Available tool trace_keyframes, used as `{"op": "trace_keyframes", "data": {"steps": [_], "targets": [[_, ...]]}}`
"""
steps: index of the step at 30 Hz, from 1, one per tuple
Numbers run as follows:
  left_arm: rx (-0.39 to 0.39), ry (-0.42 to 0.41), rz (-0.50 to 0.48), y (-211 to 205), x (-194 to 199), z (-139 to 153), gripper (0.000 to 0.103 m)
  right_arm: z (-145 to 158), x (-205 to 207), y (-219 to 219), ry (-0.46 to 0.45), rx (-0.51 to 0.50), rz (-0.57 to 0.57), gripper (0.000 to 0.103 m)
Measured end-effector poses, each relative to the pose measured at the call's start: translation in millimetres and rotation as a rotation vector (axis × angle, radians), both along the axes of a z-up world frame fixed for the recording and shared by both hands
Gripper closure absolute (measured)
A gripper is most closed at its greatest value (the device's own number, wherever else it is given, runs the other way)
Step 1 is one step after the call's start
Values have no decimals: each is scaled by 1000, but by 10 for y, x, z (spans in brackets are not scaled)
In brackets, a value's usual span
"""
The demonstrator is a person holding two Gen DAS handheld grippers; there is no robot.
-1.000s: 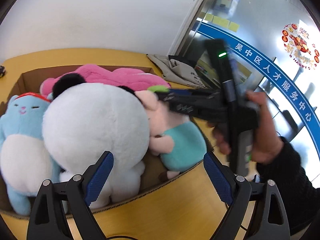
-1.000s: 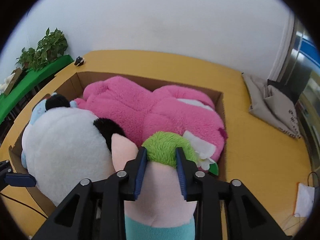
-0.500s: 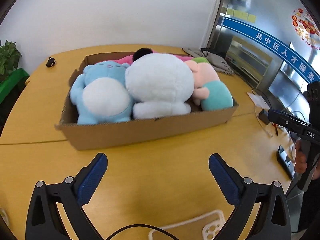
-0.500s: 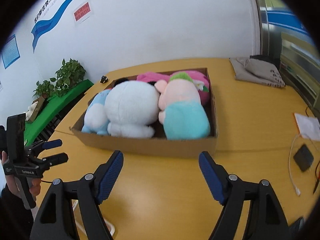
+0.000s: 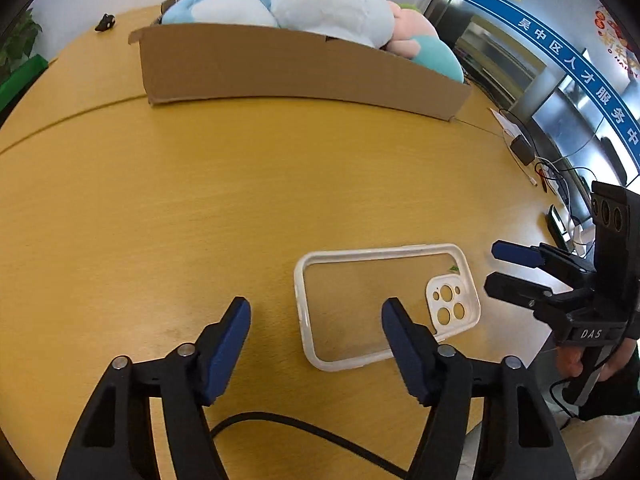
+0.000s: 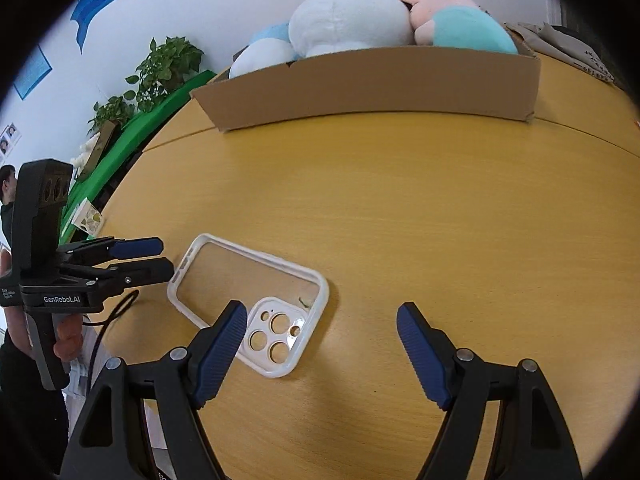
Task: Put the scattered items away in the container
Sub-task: 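Close the left gripper on the clear phone case rim while the right gripper grips it, then lift the phone case with both grippers and drop it into the box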
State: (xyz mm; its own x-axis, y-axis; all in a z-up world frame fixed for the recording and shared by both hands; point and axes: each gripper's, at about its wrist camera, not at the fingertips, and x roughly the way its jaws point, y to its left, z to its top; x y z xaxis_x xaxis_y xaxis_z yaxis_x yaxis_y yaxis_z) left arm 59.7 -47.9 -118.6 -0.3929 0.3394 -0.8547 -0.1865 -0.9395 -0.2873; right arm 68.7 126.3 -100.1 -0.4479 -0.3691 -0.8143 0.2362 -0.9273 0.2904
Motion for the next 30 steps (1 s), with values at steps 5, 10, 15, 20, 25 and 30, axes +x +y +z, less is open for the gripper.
{"op": "trace_keyframes", "data": {"steps": [5, 10, 15, 20, 25, 30], "targets": [[-46, -8, -38, 187, 26, -58, 77, -122, 37, -155, 31, 118, 26, 63], [-102, -15, 10, 259, -32, -64, 98, -121, -17, 3, 16, 76, -7, 89], [-85, 10, 20, 296, -107, 106, 98, -4, -57, 159, 63, 69, -33, 91], [-84, 119, -8, 329, -411, 660, 98, 516, -273, 265, 210, 89, -28, 91], [-91, 258, 7, 333, -996, 1277, 98, 1166, -796, 409, 355, 96, -39, 92], [-96, 363, 28, 309, -1795, 1732, 98, 1715, -1582, 411, 471, 148, -44, 92]]}}
